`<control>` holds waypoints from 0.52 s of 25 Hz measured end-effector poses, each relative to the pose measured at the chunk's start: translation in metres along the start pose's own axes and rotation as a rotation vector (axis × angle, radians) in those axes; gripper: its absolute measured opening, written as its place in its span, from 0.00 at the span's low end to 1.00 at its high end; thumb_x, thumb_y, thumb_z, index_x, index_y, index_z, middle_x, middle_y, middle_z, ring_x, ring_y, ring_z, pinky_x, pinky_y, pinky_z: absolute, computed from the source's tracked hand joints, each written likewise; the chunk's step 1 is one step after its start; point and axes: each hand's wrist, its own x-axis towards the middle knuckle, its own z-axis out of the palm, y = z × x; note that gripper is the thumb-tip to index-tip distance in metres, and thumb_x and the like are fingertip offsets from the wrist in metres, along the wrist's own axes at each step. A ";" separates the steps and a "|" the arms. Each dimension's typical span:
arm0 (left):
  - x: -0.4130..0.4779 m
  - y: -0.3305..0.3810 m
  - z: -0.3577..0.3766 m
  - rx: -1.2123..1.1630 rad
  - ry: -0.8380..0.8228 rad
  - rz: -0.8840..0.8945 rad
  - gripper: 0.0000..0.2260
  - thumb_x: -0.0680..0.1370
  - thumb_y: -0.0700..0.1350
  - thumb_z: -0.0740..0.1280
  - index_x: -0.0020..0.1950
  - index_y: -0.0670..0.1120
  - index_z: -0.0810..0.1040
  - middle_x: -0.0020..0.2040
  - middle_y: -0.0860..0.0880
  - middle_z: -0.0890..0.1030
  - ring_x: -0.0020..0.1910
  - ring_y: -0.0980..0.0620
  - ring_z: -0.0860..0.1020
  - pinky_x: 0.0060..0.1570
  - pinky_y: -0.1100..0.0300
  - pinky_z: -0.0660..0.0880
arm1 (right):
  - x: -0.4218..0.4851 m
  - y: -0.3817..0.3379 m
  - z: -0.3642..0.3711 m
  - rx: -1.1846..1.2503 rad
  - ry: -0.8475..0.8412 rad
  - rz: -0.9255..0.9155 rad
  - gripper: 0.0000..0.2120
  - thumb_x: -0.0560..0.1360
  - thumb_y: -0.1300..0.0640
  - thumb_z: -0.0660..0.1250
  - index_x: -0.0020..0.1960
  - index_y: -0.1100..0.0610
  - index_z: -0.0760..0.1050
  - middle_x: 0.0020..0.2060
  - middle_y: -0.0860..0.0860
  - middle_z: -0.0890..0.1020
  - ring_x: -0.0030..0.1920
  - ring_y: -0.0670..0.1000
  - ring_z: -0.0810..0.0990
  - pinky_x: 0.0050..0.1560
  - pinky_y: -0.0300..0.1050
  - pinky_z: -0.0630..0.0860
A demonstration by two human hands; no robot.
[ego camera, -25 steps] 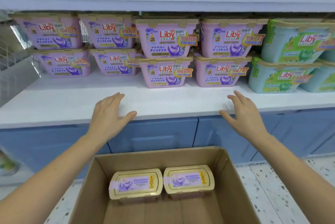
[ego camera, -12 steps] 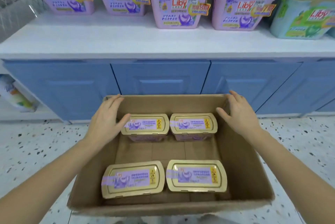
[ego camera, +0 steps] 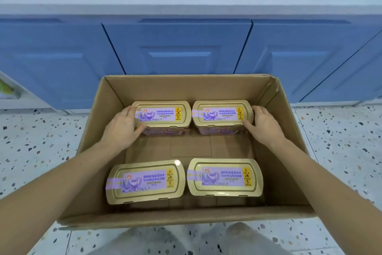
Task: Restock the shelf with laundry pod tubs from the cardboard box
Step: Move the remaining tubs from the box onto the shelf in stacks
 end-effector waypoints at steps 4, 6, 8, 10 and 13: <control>0.017 0.001 0.017 -0.149 0.014 -0.160 0.27 0.76 0.50 0.64 0.70 0.37 0.62 0.67 0.36 0.70 0.66 0.37 0.70 0.61 0.45 0.67 | 0.016 0.004 0.015 0.149 -0.050 0.135 0.31 0.76 0.51 0.62 0.72 0.63 0.56 0.67 0.63 0.70 0.66 0.63 0.70 0.62 0.54 0.69; 0.025 -0.004 0.025 -0.294 0.034 -0.306 0.27 0.77 0.50 0.62 0.70 0.36 0.61 0.66 0.34 0.71 0.65 0.35 0.70 0.60 0.46 0.67 | 0.024 0.005 0.021 0.307 -0.076 0.238 0.29 0.77 0.51 0.61 0.72 0.63 0.57 0.65 0.63 0.72 0.65 0.63 0.71 0.61 0.52 0.68; 0.034 -0.012 0.033 -0.476 0.003 -0.481 0.24 0.77 0.52 0.61 0.66 0.36 0.67 0.62 0.34 0.75 0.61 0.34 0.73 0.57 0.46 0.72 | 0.032 0.005 0.029 0.458 -0.090 0.325 0.26 0.78 0.50 0.59 0.69 0.64 0.61 0.64 0.63 0.74 0.63 0.63 0.72 0.59 0.50 0.69; 0.039 -0.015 0.039 -0.745 -0.047 -0.629 0.22 0.77 0.53 0.60 0.62 0.36 0.71 0.57 0.40 0.76 0.55 0.38 0.76 0.49 0.44 0.78 | 0.036 0.007 0.036 0.544 -0.083 0.378 0.23 0.78 0.48 0.58 0.65 0.64 0.66 0.61 0.63 0.76 0.60 0.63 0.74 0.59 0.55 0.72; 0.041 -0.010 0.047 -1.022 -0.074 -0.668 0.20 0.78 0.51 0.61 0.63 0.38 0.73 0.54 0.43 0.76 0.50 0.45 0.76 0.35 0.56 0.79 | 0.040 0.010 0.042 0.656 -0.092 0.438 0.19 0.77 0.47 0.58 0.57 0.62 0.72 0.50 0.60 0.78 0.51 0.59 0.77 0.53 0.60 0.77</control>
